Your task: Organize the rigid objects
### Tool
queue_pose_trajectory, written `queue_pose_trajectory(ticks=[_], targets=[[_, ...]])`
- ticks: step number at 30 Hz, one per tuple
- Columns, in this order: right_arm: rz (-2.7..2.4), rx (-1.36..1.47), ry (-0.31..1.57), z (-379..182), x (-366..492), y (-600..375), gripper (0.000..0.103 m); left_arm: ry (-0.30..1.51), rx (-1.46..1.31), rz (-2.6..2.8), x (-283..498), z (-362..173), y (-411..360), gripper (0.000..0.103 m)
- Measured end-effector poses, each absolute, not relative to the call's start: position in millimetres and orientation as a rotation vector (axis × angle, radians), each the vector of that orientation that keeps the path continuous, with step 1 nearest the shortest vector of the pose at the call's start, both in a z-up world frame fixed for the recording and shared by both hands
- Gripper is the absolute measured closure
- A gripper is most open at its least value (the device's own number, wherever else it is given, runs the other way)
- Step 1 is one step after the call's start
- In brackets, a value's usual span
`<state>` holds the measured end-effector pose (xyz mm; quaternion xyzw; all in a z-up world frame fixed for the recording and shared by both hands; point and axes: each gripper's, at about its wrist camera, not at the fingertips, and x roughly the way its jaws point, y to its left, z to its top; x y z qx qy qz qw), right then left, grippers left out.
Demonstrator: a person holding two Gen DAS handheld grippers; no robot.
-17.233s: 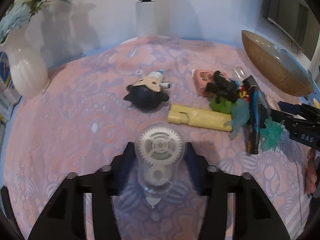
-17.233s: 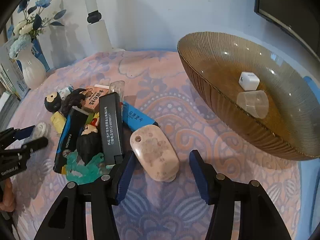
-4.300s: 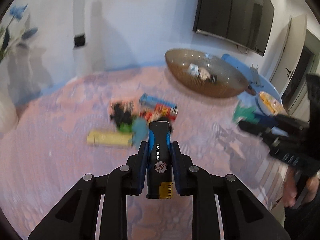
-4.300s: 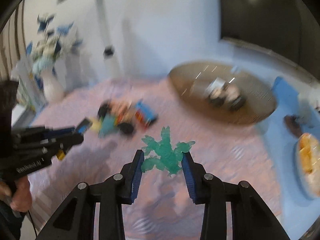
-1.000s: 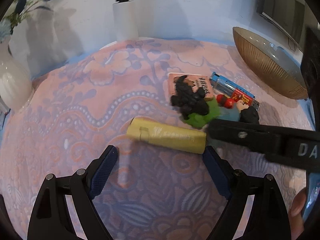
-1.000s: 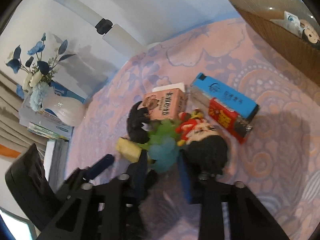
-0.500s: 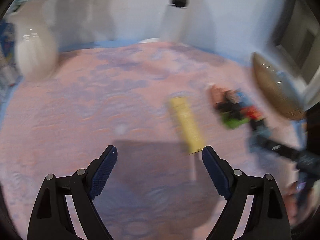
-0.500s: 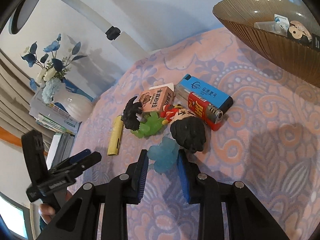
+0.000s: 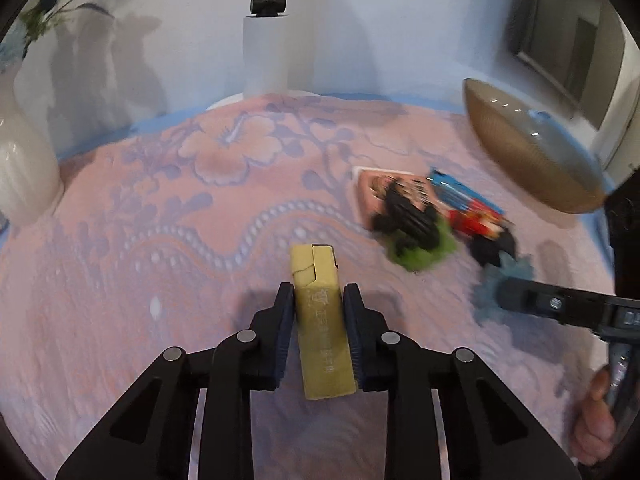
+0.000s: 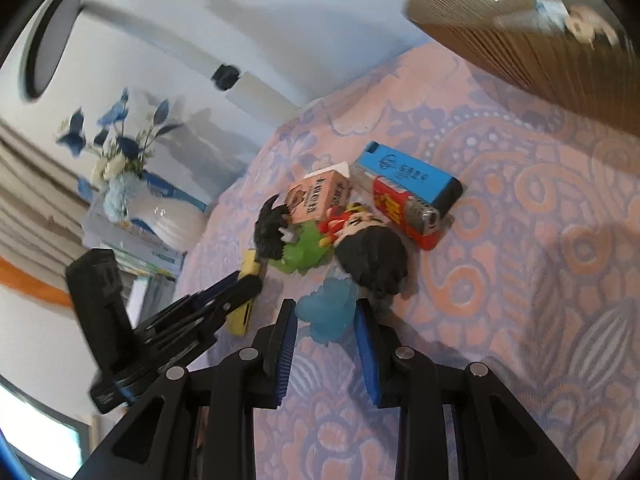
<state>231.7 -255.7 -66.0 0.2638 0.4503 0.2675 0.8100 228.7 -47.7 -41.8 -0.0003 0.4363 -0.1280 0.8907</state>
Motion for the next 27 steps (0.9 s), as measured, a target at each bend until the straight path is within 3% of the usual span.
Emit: queue_pose_trajectory(ticks=[9, 10, 11, 13, 27], targets=[[0.561, 0.172, 0.95, -39.8, 168.9, -229.5, 0.075, 0.886, -0.076, -0.266, 190.9, -45.5, -37.2, 0.081], [0.531, 0.108, 0.968, -41.8, 163.4, -229.5, 0.071, 0.879, -0.083, -0.26, 192.6, -45.7, -35.7, 0.081], [0.512, 0.079, 0.984, -44.1, 160.7, -231.8, 0.053, 0.87, -0.089, -0.258, 193.3, -45.2, -34.5, 0.081], [0.43, 0.022, 1.013, -47.8, 155.7, -240.3, 0.037, 0.875, -0.102, -0.267, 193.2, -46.1, -31.9, 0.081], [0.366, -0.131, 0.972, -51.9, 122.4, -235.2, 0.03, 0.872, -0.151, -0.282, 191.5, -46.2, -21.6, 0.081]])
